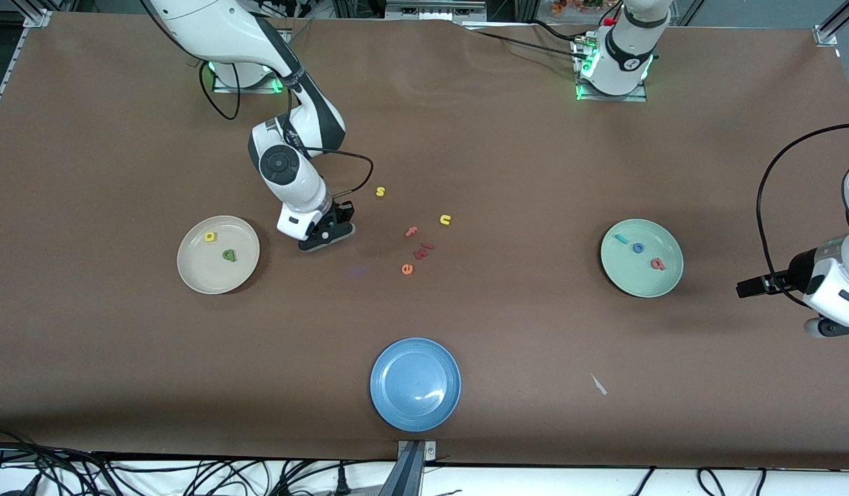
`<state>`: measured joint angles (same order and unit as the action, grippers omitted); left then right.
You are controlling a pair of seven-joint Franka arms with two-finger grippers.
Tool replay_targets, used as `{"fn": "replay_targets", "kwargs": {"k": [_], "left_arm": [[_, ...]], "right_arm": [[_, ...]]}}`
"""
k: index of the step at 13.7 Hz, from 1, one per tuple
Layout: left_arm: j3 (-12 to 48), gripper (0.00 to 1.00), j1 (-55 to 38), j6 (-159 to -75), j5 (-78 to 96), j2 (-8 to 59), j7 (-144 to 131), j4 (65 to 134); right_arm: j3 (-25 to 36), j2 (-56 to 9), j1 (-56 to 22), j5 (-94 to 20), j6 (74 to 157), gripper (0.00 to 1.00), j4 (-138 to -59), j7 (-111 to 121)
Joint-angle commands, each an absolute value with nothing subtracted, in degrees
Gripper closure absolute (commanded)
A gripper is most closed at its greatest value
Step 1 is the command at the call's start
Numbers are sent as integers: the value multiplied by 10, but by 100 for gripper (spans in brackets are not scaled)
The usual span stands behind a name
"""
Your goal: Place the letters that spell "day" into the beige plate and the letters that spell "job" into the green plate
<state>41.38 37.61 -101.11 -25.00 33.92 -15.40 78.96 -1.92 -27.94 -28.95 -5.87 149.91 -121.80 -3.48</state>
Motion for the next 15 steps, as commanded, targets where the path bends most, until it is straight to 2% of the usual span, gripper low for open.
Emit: {"fn": "replay_targets", "kwargs": {"k": [1,5,7,9,11,13,15], "left_arm": [[431,1,375,-980,-257,330,-143,776],[423,2,336,-918,-232,332,-94,713],[372,2,309,-898,-165,330,-73,684],[310,2,258,-898,-147,306,-64,684],[237,2,208,-898,-106,291,-38,686],[159,2,159,-898,-62,270,-1,699],[139,2,141,-900,-52,264,18,712]], "right_arm": [[-11,-287,-294,-52,1480,84,-1209,-30],[13,-260,-294,-34,1371,84,-1154,-27],[39,-247,-294,3,1308,84,-1119,-27],[86,-237,-293,19,1278,84,-1105,5],[146,-236,-292,15,1281,84,-1105,94],[180,-242,-288,14,1281,84,-1107,149],[187,-258,-263,14,1288,84,-1111,159]]}}
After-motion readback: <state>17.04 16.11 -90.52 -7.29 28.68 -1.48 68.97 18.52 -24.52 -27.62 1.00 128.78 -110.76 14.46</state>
